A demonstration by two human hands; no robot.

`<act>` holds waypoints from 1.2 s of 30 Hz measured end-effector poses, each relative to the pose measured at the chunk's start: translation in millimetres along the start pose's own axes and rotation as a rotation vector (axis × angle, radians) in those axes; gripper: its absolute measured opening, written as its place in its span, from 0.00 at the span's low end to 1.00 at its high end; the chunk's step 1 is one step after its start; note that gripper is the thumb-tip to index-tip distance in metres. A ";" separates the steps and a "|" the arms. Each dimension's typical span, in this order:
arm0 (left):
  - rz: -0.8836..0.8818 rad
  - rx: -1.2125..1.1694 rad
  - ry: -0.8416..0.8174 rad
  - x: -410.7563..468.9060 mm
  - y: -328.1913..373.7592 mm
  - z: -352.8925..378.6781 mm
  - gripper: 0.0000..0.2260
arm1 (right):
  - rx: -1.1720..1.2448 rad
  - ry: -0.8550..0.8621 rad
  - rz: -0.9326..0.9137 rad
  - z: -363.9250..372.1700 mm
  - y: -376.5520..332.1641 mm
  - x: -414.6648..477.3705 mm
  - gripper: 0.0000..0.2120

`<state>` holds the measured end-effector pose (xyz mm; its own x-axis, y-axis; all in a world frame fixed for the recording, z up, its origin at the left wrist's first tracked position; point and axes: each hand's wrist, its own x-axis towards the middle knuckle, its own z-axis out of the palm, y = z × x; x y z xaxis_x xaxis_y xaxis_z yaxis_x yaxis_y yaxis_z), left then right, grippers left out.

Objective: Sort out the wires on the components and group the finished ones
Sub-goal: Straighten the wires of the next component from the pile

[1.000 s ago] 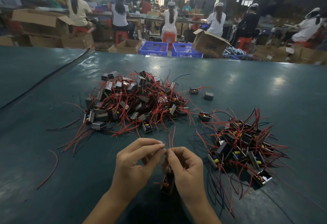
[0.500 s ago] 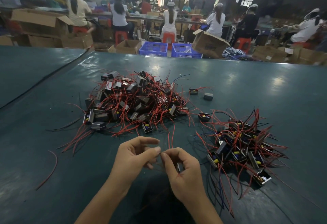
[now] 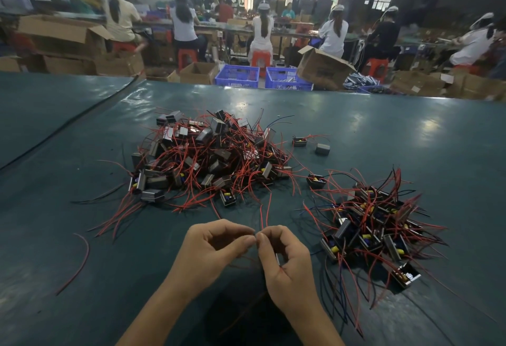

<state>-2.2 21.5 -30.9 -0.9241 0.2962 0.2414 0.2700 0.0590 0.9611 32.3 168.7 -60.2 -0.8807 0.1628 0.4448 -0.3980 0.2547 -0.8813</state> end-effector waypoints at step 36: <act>-0.032 0.148 0.026 3.1 0.1 -6.8 0.12 | -0.294 -0.045 -0.264 -3.3 7.3 -0.7 0.08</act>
<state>-6.9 16.0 -29.2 -0.9389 0.2678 0.2164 0.2757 0.2080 0.9385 30.9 173.6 -66.5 -0.7708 0.0146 0.6369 -0.5280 0.5449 -0.6514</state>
